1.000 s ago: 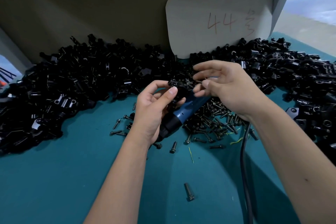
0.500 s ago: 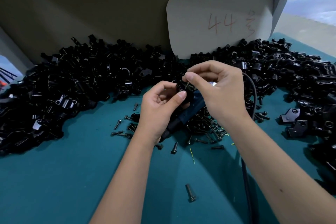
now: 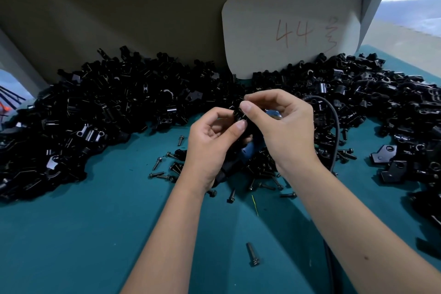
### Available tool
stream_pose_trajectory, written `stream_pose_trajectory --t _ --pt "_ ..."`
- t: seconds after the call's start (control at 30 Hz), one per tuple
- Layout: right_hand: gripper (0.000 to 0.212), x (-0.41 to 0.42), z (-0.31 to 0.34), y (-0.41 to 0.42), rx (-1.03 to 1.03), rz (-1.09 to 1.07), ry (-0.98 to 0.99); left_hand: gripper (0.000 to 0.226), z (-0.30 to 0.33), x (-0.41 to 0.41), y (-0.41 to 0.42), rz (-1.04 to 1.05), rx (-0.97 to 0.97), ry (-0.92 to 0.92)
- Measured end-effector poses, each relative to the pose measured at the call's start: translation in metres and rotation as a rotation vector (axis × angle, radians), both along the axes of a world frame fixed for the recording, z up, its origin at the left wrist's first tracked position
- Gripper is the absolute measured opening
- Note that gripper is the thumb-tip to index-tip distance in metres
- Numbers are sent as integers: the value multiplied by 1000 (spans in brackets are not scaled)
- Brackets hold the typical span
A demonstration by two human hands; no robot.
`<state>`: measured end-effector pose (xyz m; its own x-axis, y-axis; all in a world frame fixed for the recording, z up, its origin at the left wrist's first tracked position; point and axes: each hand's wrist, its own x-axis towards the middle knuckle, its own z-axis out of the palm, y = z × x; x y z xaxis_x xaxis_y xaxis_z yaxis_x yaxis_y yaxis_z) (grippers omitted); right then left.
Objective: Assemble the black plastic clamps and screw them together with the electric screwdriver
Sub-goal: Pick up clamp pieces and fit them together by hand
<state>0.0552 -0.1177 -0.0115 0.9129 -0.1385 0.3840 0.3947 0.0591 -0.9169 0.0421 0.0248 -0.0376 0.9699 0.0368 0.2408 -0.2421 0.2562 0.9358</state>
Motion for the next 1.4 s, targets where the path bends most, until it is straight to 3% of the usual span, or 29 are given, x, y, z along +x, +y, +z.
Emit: stream_pose_trajectory --t 0.2,0.37,0.63,0.73,0.9,1.07,1.27,1.33,1.4 --pt "4 1 6 -7 -130 112 -10 17 4 -3 0 -24 -57 2" --pt "16 2 7 -14 -140 186 -14 10 10 -4 6 -82 -232 32" --pt "17 -3 9 -16 121 358 159 9 18 -9 3 -228 -367 109" --pt "10 -4 12 -14 181 345 178 7 19 -10 0 -241 -372 115" --pt "15 -5 10 -13 260 373 174 10 21 -11 -5 -255 -392 131" --pt "8 -7 11 -10 269 371 179 5 21 -11 -5 -244 -372 155" --pt "19 -7 10 -13 283 438 174 3 22 -12 -4 -244 -390 152" --pt "10 -7 11 -11 269 393 182 2 21 -11 -4 -258 -363 151" --pt "17 -6 9 -10 259 351 174 6 21 -12 -4 -276 -339 151"
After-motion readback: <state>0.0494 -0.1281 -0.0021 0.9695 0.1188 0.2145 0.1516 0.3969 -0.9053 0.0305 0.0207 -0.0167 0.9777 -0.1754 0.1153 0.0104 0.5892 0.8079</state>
